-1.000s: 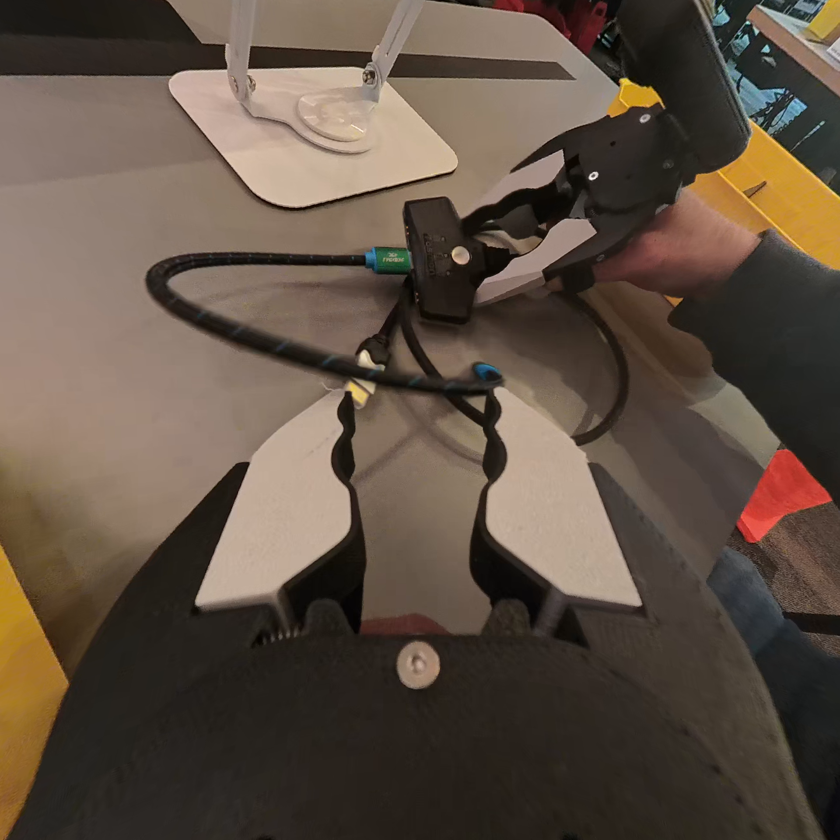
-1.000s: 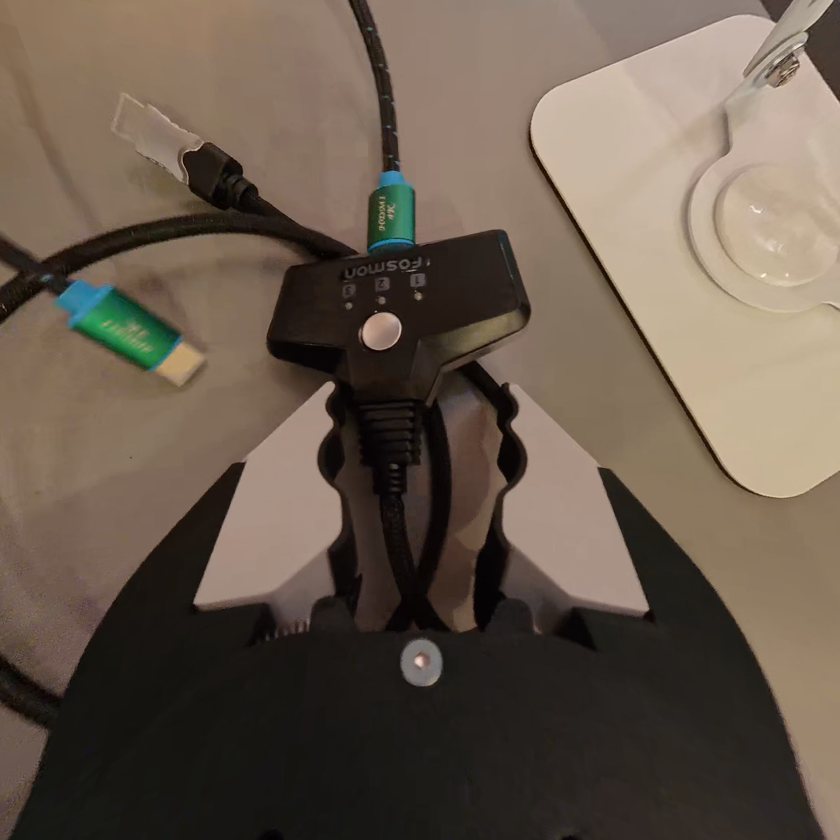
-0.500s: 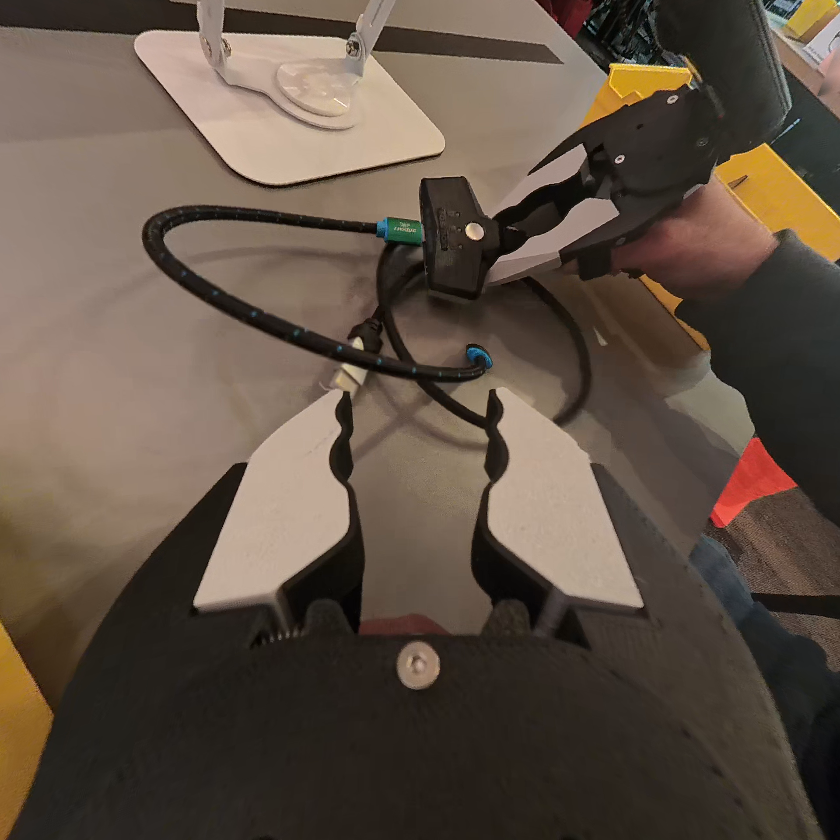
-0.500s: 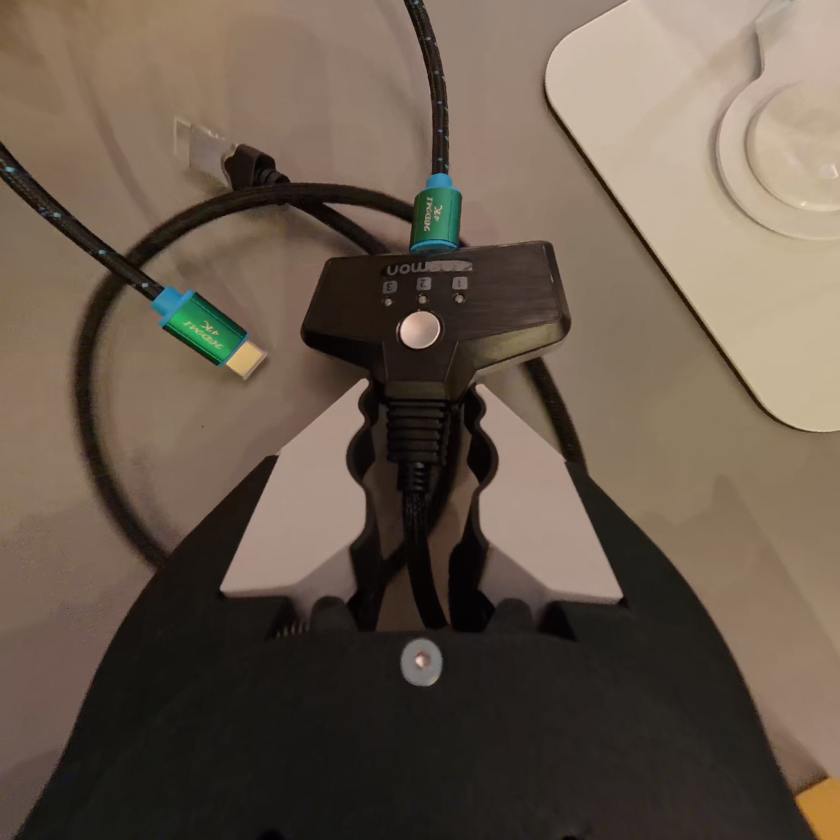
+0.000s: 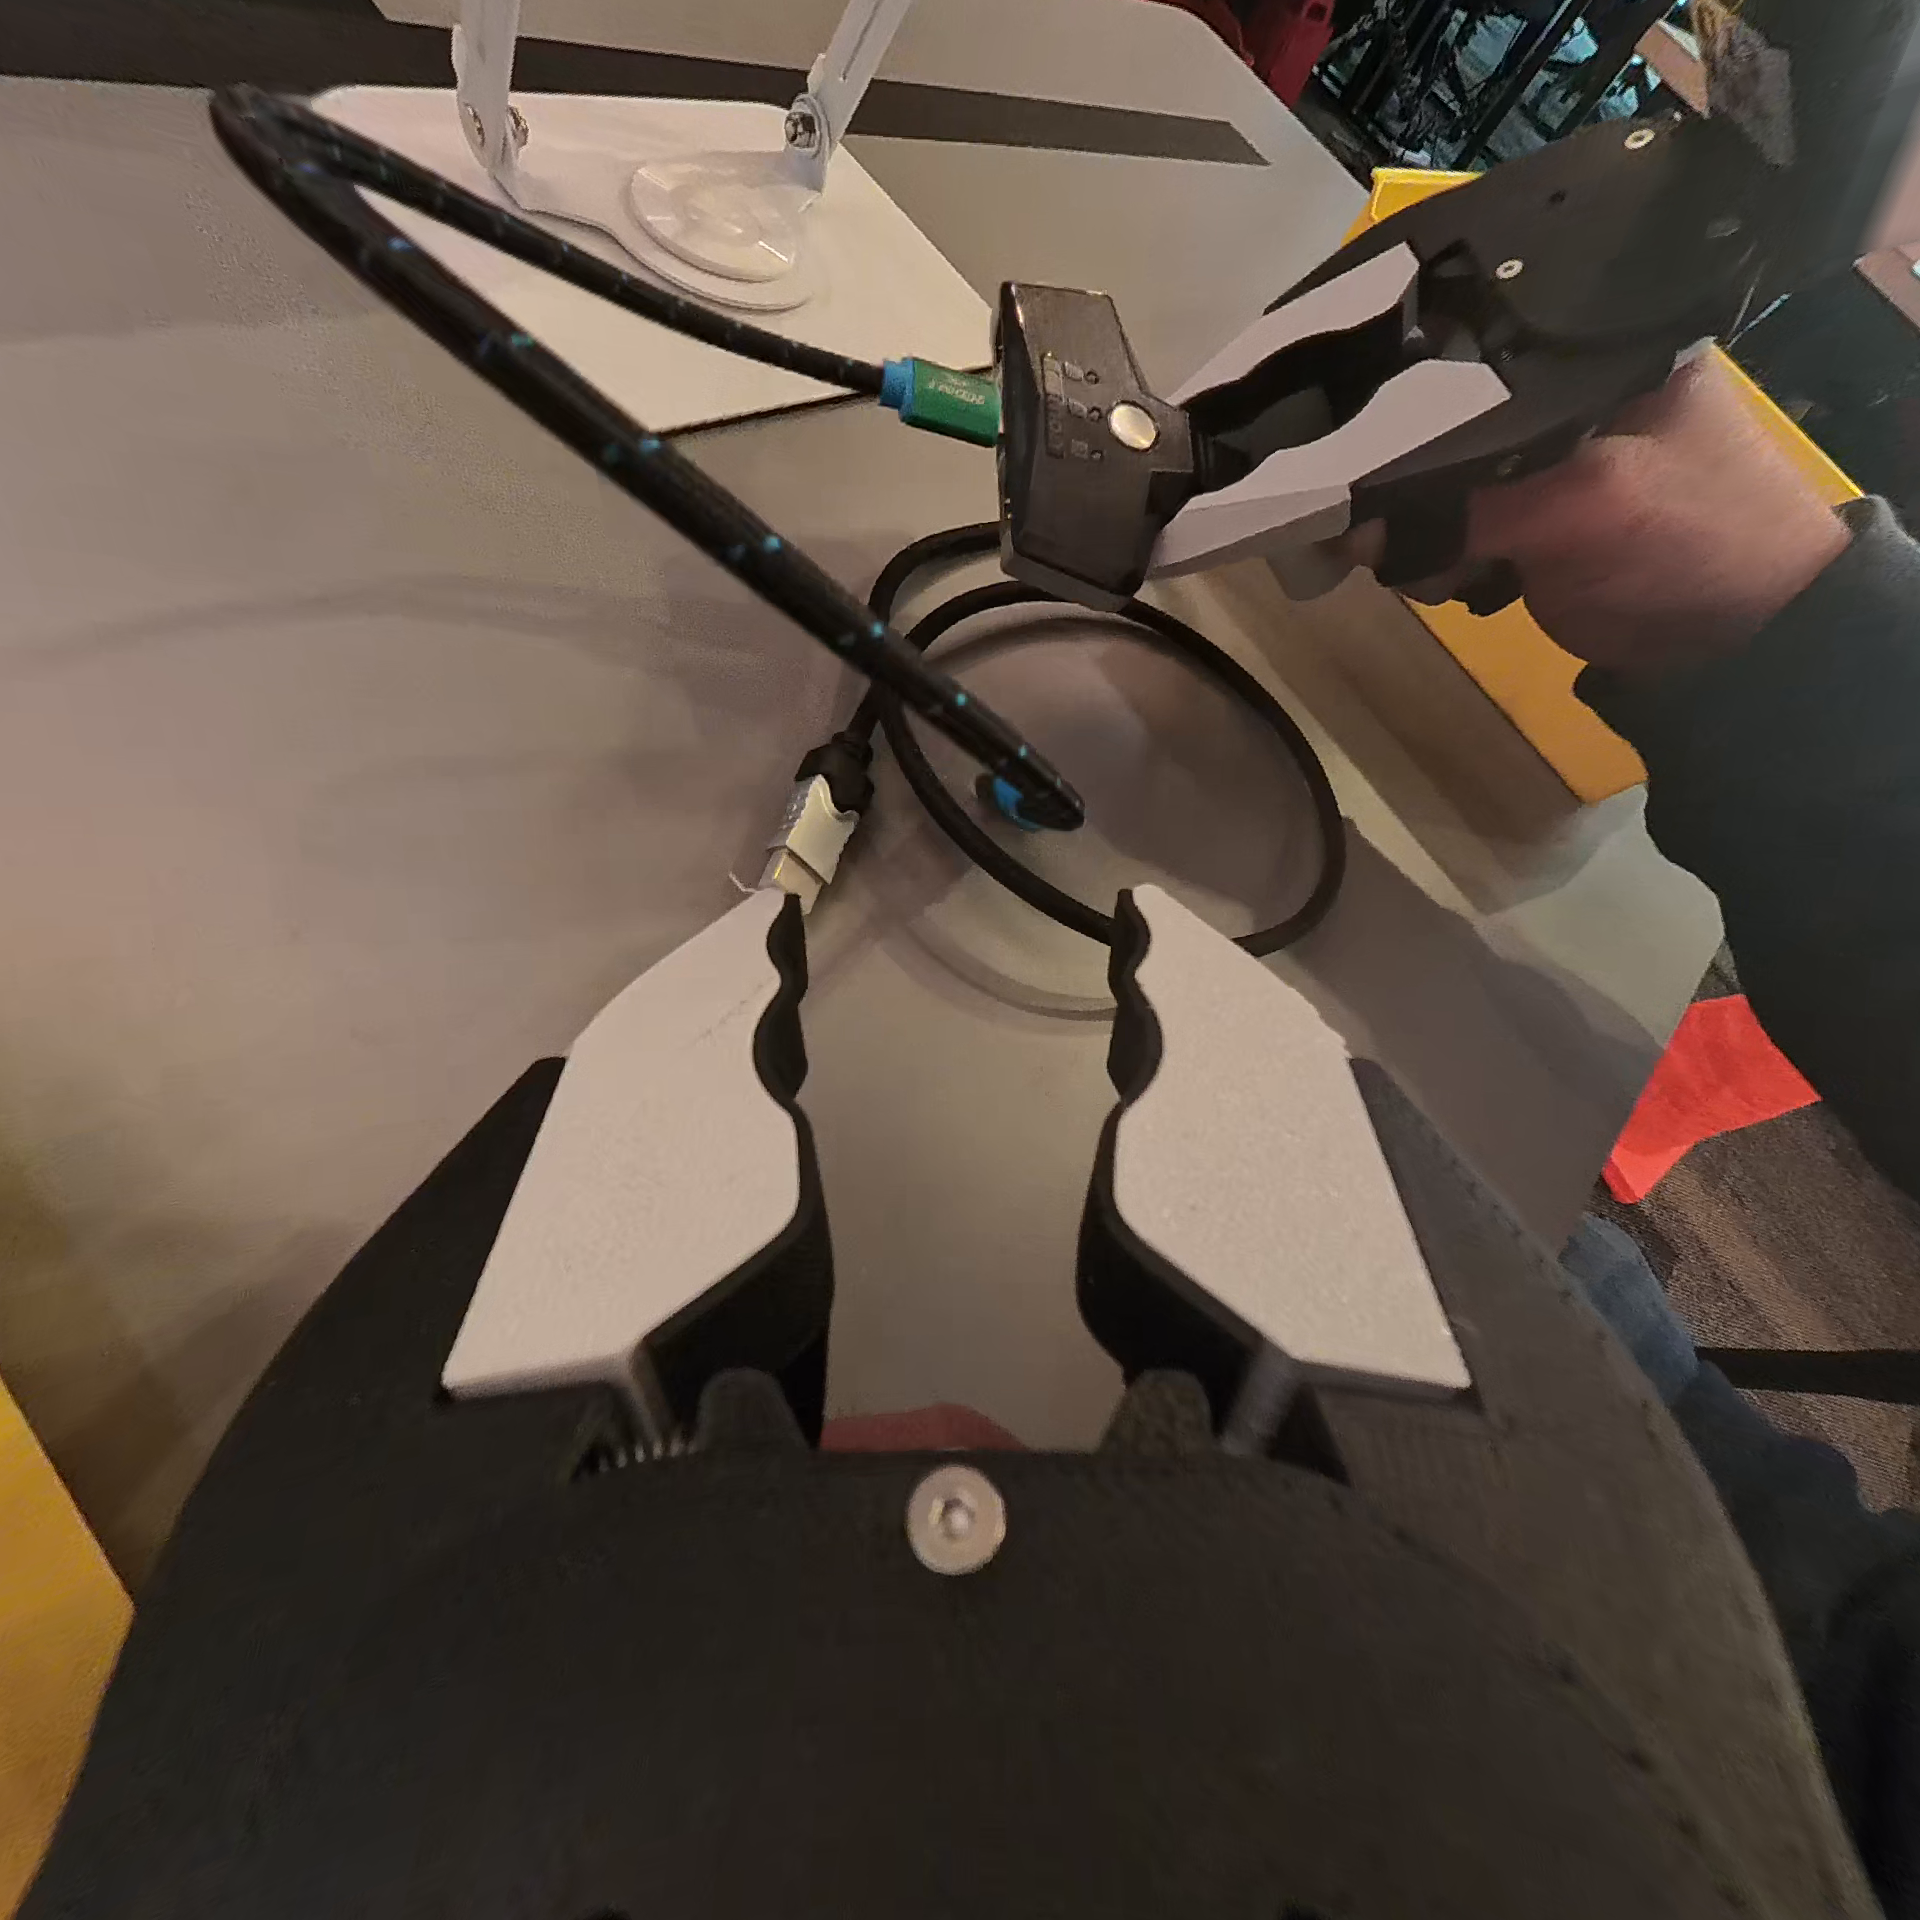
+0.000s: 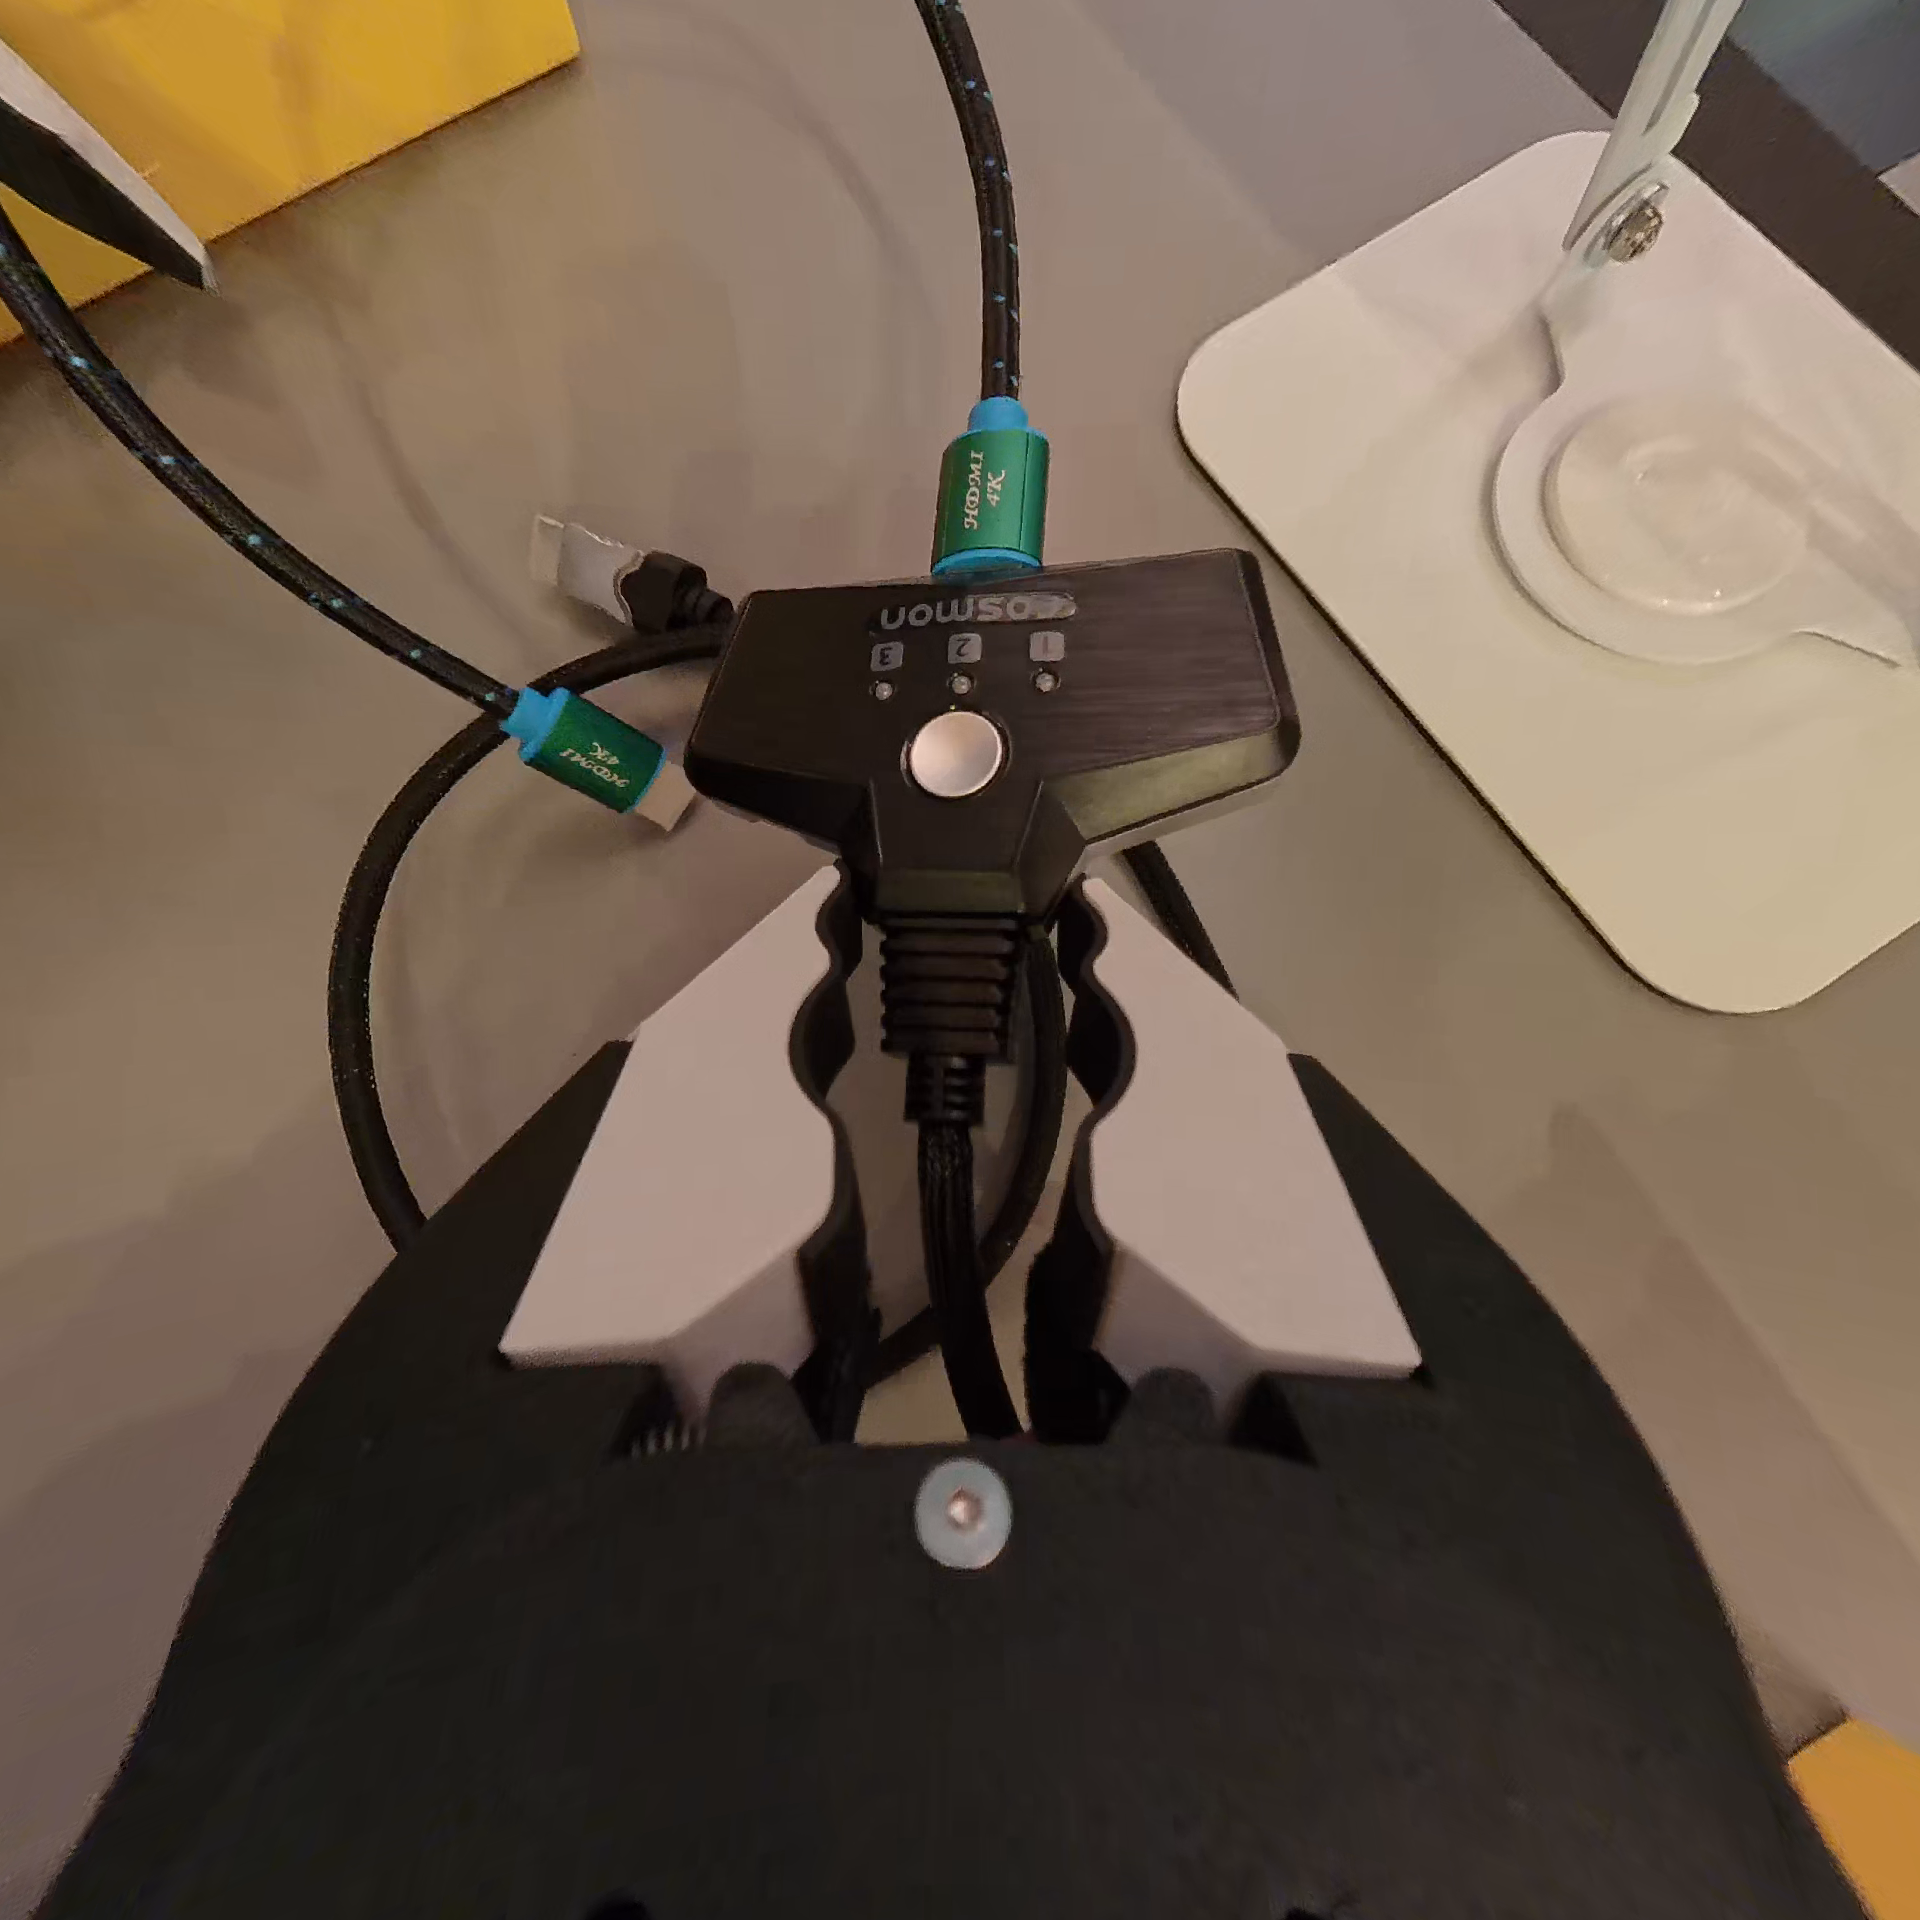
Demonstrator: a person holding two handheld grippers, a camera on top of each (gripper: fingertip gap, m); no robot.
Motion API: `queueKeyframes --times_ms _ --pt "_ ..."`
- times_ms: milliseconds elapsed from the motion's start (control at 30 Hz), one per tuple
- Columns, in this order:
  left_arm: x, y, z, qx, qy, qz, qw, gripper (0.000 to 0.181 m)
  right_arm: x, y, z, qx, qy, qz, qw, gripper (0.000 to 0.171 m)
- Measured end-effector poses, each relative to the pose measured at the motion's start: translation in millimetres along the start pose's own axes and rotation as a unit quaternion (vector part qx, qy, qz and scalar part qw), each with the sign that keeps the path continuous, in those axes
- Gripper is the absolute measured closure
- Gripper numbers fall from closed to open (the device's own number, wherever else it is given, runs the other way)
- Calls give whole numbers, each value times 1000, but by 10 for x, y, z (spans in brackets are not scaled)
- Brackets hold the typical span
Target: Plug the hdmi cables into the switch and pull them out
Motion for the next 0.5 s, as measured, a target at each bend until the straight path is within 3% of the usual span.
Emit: queueKeyframes --times_ms 333,500 --pt "69 -33 -51 3 18 -6 1000 123 207 116 -188 -15 76 29 997 134" --pt "86 -13 -71 -1 24 -7 1000 122 41 148 -55 -30 64 14 997 107"
Point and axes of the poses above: each gripper's, where its closed fingertips meet, x out along the fingers, z out of its top, y = z × x across the jaws, the point moved 2 cm from there along -x, back along the fingers, and after that the axes turned 15 degrees about y, right-handed, at the moved point
